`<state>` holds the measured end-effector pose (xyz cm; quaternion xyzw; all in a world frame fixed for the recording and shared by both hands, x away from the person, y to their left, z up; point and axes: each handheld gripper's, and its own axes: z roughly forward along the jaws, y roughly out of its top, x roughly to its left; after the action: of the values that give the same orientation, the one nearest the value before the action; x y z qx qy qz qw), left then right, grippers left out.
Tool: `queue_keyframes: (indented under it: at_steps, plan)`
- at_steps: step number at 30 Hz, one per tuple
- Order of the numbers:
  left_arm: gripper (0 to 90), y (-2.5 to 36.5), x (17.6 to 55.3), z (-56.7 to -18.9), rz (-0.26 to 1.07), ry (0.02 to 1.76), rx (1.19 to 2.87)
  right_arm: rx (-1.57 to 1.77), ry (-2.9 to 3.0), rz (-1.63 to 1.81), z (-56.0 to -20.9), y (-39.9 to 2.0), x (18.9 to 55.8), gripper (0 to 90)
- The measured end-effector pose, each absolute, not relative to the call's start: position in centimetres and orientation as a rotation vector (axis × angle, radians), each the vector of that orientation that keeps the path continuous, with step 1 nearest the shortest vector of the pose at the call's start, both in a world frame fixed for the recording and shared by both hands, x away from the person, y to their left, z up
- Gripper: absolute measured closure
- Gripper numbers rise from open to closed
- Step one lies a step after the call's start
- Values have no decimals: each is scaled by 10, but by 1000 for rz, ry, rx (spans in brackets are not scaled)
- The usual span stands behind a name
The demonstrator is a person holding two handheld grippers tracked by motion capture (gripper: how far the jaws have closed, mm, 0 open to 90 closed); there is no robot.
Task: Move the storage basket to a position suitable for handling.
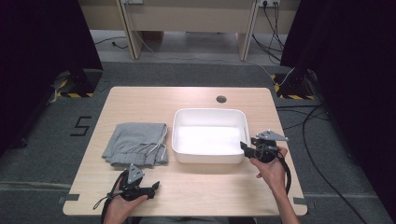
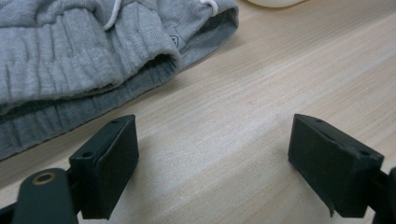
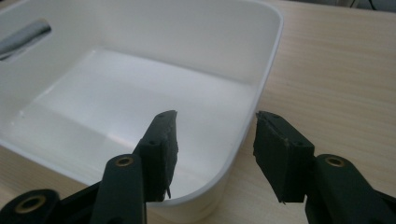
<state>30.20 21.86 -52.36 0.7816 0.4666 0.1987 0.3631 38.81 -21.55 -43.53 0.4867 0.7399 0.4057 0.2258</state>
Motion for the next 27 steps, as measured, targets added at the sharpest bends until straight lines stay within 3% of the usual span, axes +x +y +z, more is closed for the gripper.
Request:
queue_keyframes:
  at_steps: [9,21,27]
  plan:
    - [154,219,301,-524,510,1202,2011,1258,2134,1203,-426,-195,350,434]
    - [155,223,302,-523,506,1196,2015,1171,2264,1263,-447,-167,314,420]
    - [215,230,304,-520,479,1205,2014,1113,2345,1277,-458,-147,310,419]
